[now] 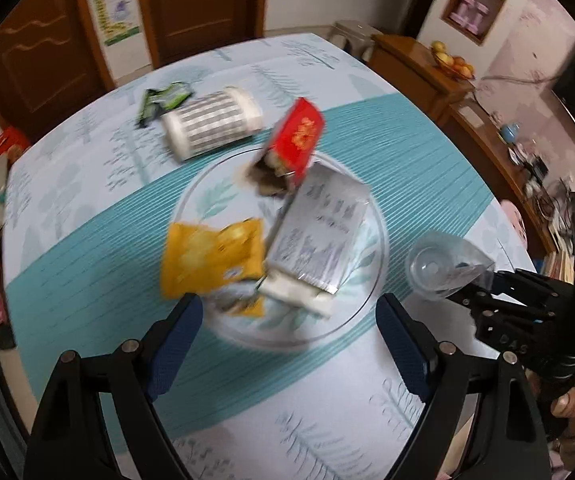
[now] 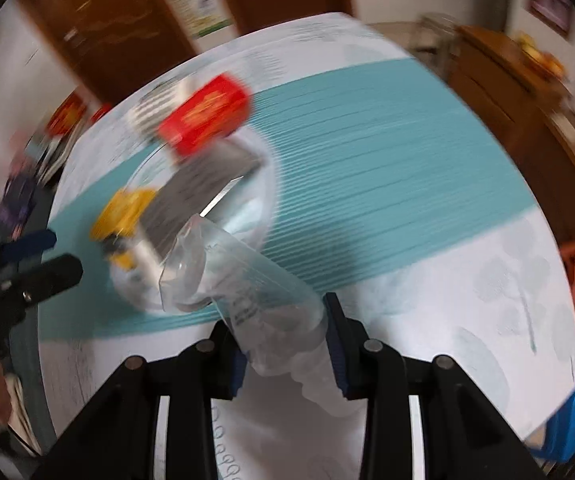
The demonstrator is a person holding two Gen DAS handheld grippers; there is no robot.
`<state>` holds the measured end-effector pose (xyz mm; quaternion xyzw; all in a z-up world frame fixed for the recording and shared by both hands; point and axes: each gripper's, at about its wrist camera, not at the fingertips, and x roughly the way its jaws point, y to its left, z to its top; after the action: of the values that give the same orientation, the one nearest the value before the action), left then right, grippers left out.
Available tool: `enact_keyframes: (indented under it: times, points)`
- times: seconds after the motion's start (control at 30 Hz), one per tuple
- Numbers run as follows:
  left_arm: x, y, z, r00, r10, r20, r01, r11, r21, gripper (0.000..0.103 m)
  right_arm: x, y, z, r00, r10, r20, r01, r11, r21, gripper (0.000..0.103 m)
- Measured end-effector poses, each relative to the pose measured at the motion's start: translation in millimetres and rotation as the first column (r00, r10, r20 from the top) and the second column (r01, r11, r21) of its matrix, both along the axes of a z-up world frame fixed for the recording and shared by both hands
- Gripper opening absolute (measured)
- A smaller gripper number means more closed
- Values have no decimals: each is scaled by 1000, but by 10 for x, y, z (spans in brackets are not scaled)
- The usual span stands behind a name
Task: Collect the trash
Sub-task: 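Grasp the clear plastic bag with the right gripper, then grasp the silver box with the left gripper while the right holds the plastic bag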
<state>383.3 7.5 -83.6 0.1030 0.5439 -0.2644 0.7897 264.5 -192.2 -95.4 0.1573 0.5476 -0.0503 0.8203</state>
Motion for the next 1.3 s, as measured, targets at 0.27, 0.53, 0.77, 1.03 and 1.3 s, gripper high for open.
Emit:
enact_keyframes:
  times: [0.27,0.53,0.77,1.03,1.3]
  points:
    - [343,-534,-263,994,-107,-25,109,991,80,87,-188,-330,67,989,-150,14,149,987,53,34]
    - [436,-792,-601,984,-166,-62,175,967,186,87,-252,-329,28,983,-185,11,184,980,76,34]
    - [351,-957,-688,977,-212,-2,205,944,258,78,-263,-272,0,984,-180,10,178,980,84,34]
    - [197,-1042,-622,960,-277,47,254,928,274,59,-297,-273,-11,984,-181,9,179,979,98,34]
    - [-23,-934,-357,964,-264,24,255,950,181,59,-372,-321,32,984,-180,12,177,978,106,34]
